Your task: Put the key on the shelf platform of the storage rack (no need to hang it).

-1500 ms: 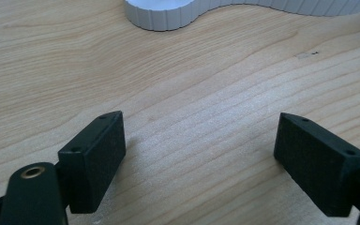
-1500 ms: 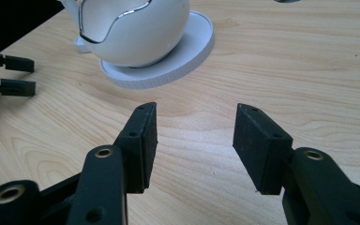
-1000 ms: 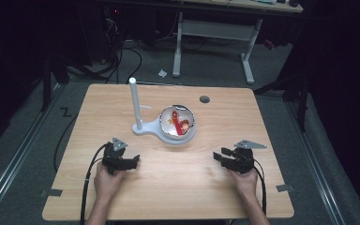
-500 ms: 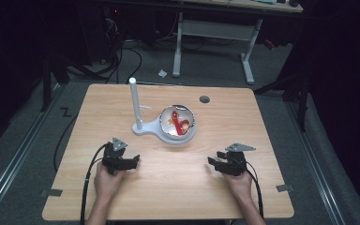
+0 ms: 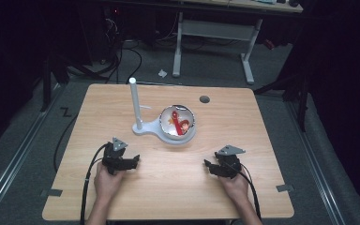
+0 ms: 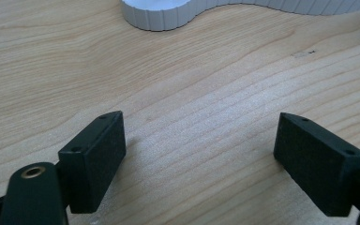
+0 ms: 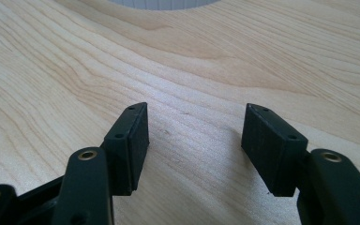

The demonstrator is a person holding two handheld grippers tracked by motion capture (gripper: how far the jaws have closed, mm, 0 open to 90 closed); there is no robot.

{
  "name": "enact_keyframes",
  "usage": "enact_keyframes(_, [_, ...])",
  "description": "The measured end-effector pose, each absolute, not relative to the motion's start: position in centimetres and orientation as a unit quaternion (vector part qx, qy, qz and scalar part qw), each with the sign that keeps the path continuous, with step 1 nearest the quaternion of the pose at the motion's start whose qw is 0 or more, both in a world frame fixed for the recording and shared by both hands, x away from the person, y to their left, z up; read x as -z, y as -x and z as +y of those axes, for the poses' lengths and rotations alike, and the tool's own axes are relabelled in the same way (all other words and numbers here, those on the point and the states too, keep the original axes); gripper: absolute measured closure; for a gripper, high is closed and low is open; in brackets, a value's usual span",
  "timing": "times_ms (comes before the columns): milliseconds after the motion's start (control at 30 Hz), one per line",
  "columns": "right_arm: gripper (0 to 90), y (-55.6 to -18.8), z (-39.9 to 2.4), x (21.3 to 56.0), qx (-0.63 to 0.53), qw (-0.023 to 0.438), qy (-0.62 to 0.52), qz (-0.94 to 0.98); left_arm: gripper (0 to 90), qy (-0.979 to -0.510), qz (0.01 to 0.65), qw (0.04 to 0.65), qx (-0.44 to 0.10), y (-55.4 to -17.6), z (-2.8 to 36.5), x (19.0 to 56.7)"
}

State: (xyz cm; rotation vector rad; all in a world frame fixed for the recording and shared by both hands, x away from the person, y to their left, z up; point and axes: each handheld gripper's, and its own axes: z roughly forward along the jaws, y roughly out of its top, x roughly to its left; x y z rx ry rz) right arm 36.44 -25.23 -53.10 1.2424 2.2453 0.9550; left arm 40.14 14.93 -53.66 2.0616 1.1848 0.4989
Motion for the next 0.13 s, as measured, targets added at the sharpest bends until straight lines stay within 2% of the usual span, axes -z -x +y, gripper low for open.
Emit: enact_keyframes(133, [41.8, -36.45, -25.24, 53.1, -0.342, 0.201, -0.444, 0.804, 17.3, -0.795, 0.457, 0.349, -0.192, -40.14, 14.93, 53.66])
